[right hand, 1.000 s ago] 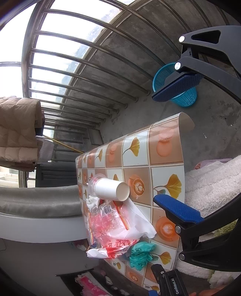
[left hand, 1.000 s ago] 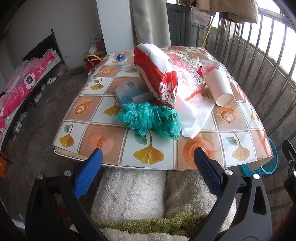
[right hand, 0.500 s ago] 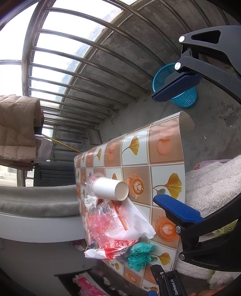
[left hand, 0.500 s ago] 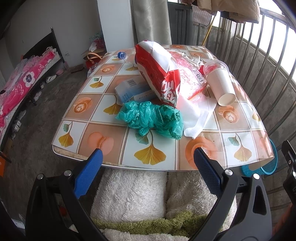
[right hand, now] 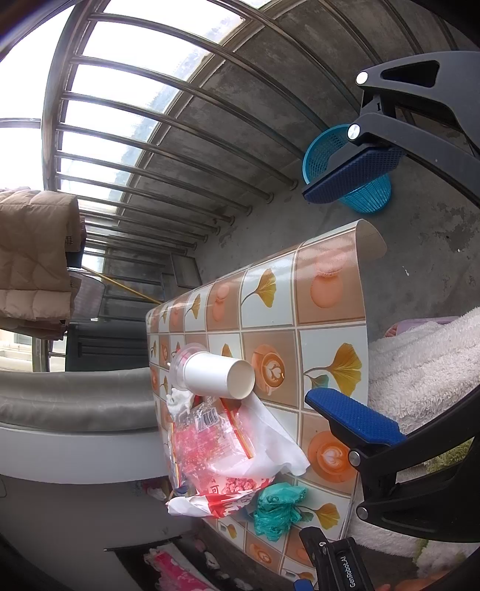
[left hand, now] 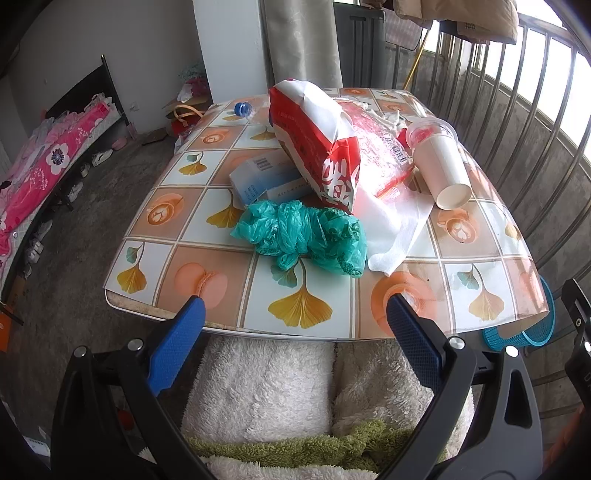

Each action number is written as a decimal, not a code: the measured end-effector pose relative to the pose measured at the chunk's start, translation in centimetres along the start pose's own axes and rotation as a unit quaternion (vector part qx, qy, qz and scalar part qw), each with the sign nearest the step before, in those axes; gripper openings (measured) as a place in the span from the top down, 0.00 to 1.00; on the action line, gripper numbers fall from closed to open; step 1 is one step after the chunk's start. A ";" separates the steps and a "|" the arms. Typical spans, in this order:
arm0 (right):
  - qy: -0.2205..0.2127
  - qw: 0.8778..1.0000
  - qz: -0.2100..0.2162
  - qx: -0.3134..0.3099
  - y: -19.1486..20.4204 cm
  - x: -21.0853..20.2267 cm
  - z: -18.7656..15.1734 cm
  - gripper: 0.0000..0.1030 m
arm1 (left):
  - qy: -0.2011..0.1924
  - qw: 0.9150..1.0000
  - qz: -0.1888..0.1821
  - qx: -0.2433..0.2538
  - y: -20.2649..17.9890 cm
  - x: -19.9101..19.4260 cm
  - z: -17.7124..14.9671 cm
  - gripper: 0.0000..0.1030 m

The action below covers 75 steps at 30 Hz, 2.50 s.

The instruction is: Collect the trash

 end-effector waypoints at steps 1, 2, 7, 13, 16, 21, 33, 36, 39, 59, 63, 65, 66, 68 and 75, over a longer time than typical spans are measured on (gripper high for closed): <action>0.000 1.000 0.000 0.000 0.0 0.0 0.0 0.05 | 0.000 1.000 0.000 0.000 0.0 0.1 0.0 0.08; 0.001 1.000 0.001 0.000 0.1 0.1 0.0 0.05 | 0.000 1.000 0.000 0.000 0.0 0.1 0.0 0.08; 0.002 1.000 0.003 -0.002 0.2 0.2 -0.1 0.05 | 0.000 1.000 0.000 -0.001 0.2 0.2 0.0 0.08; 0.003 1.000 0.004 -0.003 0.3 0.2 0.0 0.05 | 0.001 1.000 0.000 -0.002 0.2 0.2 0.0 0.08; 0.004 1.000 0.005 -0.003 0.4 0.2 0.0 0.05 | 0.001 1.000 0.000 -0.001 0.2 0.2 0.0 0.08; 0.004 1.000 0.005 -0.003 0.4 0.2 0.1 0.05 | 0.001 1.000 0.000 -0.001 0.2 0.2 0.1 0.08; 0.005 1.000 0.005 -0.002 0.4 0.3 0.1 0.05 | 0.002 1.000 0.000 -0.001 0.2 0.2 0.1 0.08; 0.005 1.000 0.005 -0.001 0.3 0.2 0.1 0.05 | 0.003 1.000 0.000 -0.001 0.4 0.2 0.0 0.08; 0.006 1.000 0.005 0.001 0.2 0.4 0.0 0.05 | 0.005 1.000 -0.001 -0.002 0.6 0.3 -0.1 0.08; -0.037 0.993 0.104 0.050 0.1 1.7 4.3 0.05 | -0.062 0.990 -0.124 -0.020 6.2 0.0 4.0 0.08; -0.001 0.982 0.176 0.072 0.7 3.9 6.1 0.05 | -0.052 0.986 -0.157 -0.010 6.0 1.0 4.5 0.08; 0.027 0.971 0.221 0.082 1.2 5.6 7.1 0.05 | -0.051 0.984 -0.173 -0.006 5.8 1.5 4.8 0.08; 0.044 0.965 0.242 0.086 1.7 6.5 7.6 0.05 | -0.049 0.983 -0.177 -0.002 5.7 1.9 5.0 0.08; 0.073 0.952 0.283 0.090 2.4 8.2 8.6 0.05 | -0.042 0.982 -0.185 0.006 5.4 2.8 5.2 0.08; 0.146 0.925 0.341 0.079 5.3 13.5 11.8 0.05 | 0.005 0.984 -0.179 -0.004 5.8 6.9 6.1 0.09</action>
Point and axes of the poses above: each gripper's, at about its wrist camera, not at the fingertips, and x roughly the way its jaws point, y to its left, z to its top, the point moved 8 cm from there along x, roughly the way its jaws point, and after that the axes turned 15 degrees about y, right-handed, at the moved point
